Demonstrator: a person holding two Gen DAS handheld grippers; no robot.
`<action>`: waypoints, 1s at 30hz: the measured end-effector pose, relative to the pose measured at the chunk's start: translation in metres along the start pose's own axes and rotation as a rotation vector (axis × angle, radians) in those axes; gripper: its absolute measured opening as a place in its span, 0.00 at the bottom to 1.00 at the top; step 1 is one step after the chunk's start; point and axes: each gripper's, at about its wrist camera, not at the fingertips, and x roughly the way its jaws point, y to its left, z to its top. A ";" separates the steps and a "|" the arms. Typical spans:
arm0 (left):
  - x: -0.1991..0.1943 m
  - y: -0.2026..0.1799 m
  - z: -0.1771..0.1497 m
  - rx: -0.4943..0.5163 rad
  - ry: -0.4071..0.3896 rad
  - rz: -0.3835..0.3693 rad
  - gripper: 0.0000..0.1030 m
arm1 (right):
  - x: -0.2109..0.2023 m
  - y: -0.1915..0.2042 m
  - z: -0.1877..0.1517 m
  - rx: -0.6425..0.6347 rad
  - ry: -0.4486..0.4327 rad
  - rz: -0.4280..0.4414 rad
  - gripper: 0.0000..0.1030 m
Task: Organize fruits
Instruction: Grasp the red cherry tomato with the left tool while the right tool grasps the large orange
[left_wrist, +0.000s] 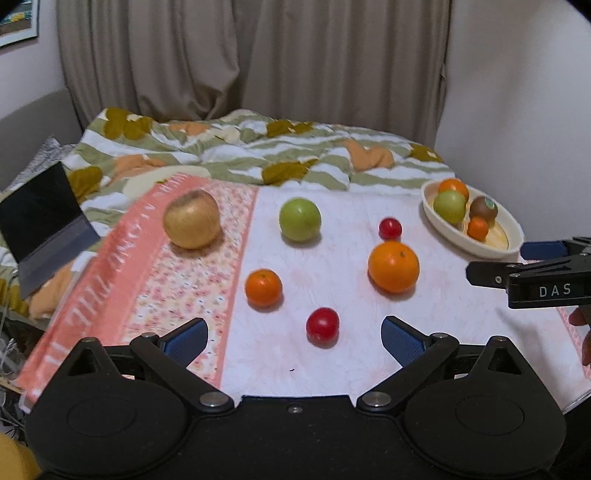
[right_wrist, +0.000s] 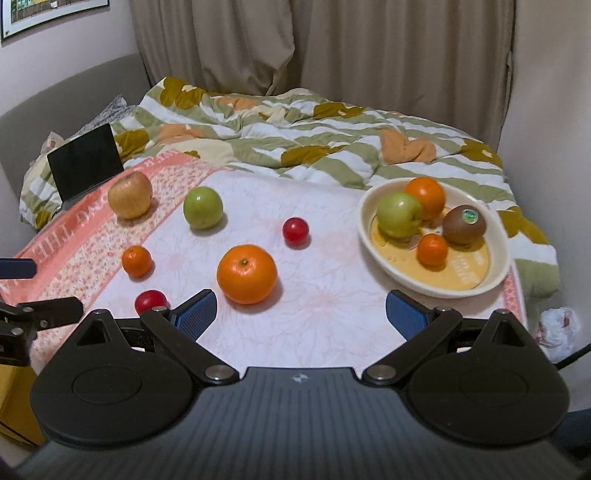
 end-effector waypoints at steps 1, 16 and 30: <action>0.007 0.000 -0.001 0.006 0.006 -0.009 0.93 | 0.006 0.001 -0.002 -0.008 0.002 0.006 1.00; 0.078 -0.009 -0.007 0.090 0.087 -0.106 0.49 | 0.076 0.019 -0.004 -0.074 0.036 0.080 1.00; 0.079 -0.004 -0.004 0.112 0.097 -0.078 0.31 | 0.100 0.033 0.009 -0.069 0.073 0.143 0.80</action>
